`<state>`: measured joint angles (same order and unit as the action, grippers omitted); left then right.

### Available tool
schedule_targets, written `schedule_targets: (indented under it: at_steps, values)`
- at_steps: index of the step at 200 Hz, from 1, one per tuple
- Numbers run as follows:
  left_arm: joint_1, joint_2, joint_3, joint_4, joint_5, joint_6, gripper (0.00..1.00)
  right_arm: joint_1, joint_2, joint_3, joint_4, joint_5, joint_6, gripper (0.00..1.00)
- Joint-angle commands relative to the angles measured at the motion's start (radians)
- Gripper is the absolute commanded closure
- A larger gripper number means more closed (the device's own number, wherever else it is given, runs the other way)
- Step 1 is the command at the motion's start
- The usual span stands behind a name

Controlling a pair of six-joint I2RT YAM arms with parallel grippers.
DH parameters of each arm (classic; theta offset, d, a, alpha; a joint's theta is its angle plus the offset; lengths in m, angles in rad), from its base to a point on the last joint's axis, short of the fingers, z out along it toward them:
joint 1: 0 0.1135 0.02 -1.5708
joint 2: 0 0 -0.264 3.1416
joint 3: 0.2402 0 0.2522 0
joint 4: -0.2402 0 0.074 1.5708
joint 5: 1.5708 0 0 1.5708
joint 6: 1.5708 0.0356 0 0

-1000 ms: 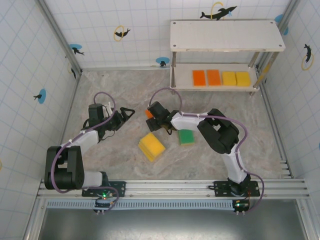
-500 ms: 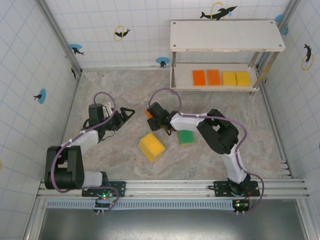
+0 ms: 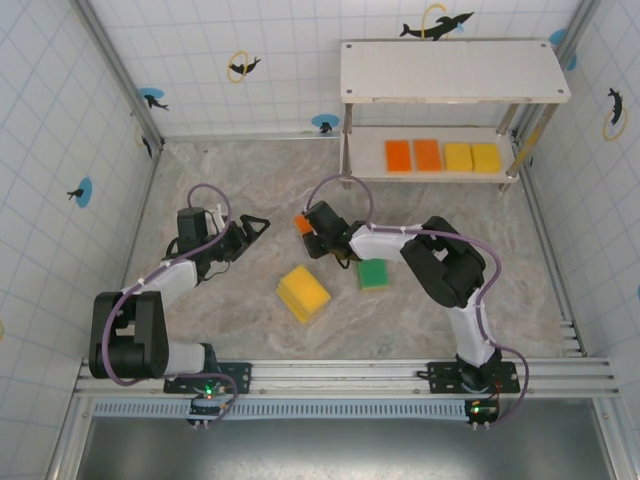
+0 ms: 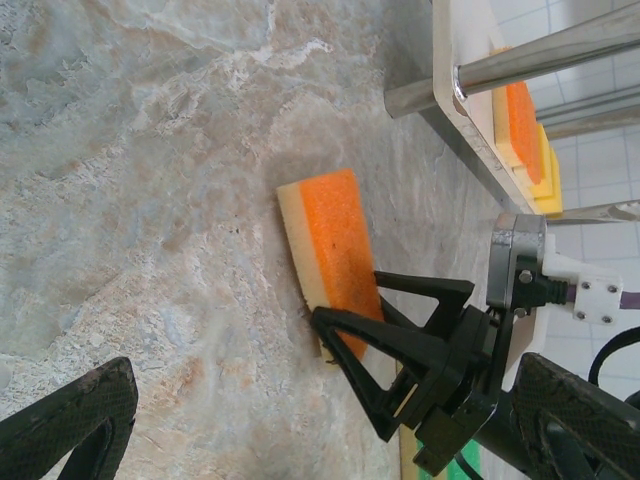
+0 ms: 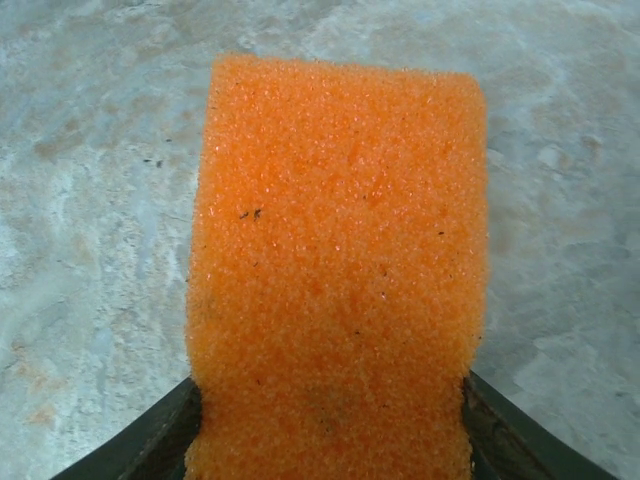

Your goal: Place and organize the cleaning sponges onto the shelf

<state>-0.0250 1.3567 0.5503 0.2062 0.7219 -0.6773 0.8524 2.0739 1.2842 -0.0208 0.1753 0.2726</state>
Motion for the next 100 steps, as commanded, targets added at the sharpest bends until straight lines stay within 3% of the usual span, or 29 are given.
schedule_targets:
  at_steps: [1,100]
  values:
    - [0.005,0.012,-0.010,0.001,-0.001,0.027,0.02,-0.020,-0.050,-0.038,-0.007,0.006,0.012,0.43]
    - [0.005,0.017,0.002,-0.004,0.000,0.025,0.02,-0.072,-0.163,-0.114,-0.012,0.051,-0.009,0.44]
